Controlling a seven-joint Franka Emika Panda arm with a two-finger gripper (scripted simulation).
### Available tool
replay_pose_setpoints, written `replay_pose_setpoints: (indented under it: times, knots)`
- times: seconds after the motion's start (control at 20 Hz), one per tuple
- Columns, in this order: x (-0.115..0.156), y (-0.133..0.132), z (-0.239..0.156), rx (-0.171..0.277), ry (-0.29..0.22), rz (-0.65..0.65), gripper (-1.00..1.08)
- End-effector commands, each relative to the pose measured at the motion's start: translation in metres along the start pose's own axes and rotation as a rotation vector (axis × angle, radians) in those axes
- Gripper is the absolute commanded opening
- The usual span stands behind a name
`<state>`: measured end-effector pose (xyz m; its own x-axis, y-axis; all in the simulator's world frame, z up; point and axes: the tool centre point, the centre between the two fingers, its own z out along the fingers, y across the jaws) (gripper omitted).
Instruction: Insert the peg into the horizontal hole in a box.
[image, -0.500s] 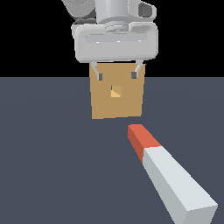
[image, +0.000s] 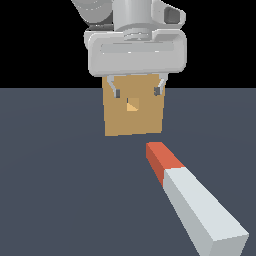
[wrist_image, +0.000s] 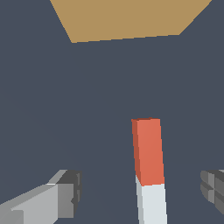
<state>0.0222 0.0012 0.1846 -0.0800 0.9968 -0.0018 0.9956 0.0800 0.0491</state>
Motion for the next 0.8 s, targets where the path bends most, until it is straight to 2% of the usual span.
replay_pose_setpoints:
  times: [0.0,0.75]
  knots:
    - [-0.011,0.003,0.009,0.004,0.0,-0.004,1.0]
    - [-0.104,0.043,0.086,0.036,0.003,-0.053,1.0]
